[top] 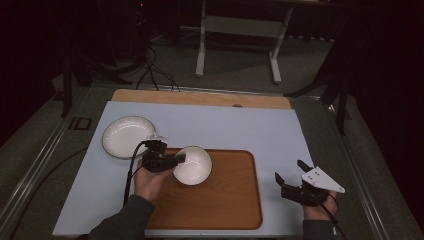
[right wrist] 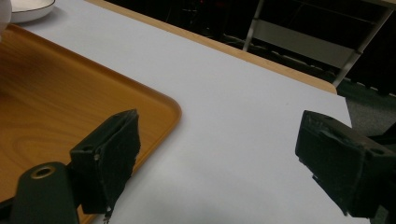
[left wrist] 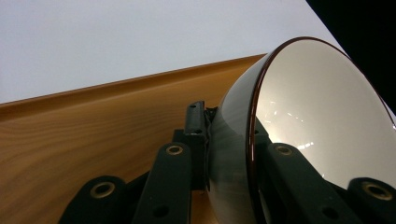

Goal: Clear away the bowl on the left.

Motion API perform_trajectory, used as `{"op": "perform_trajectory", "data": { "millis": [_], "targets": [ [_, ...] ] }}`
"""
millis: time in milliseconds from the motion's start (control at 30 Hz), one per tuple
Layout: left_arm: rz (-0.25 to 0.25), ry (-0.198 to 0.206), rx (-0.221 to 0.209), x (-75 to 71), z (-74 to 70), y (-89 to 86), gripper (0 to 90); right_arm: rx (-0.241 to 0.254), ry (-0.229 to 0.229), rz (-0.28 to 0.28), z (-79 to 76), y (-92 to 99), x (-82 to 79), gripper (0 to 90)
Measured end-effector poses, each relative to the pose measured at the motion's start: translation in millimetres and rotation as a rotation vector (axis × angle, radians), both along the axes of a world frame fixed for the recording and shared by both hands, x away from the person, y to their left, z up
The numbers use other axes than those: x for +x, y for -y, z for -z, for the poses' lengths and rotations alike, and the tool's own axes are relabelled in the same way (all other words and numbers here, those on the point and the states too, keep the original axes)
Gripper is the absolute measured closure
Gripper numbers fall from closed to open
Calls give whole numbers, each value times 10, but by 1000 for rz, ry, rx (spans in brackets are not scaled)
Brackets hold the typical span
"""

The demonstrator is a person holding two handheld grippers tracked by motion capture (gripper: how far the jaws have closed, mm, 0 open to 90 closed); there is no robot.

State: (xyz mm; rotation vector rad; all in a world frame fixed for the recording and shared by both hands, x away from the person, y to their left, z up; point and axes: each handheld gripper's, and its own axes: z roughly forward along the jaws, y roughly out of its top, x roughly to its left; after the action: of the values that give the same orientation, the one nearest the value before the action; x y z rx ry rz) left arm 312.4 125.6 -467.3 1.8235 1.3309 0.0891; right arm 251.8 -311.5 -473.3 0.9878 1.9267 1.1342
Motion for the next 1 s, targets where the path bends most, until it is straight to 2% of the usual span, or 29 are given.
{"op": "perform_trajectory", "data": {
  "millis": [800, 1000],
  "targets": [
    [29, -31, 17, -17, 140, 144, 791, 3, 5, -1, -3, 6, 3, 134],
    [33, -51, 32, -10, 221, 175, 792, 1, 6, -2, -6, 5, -1, 134]
  ]
}}
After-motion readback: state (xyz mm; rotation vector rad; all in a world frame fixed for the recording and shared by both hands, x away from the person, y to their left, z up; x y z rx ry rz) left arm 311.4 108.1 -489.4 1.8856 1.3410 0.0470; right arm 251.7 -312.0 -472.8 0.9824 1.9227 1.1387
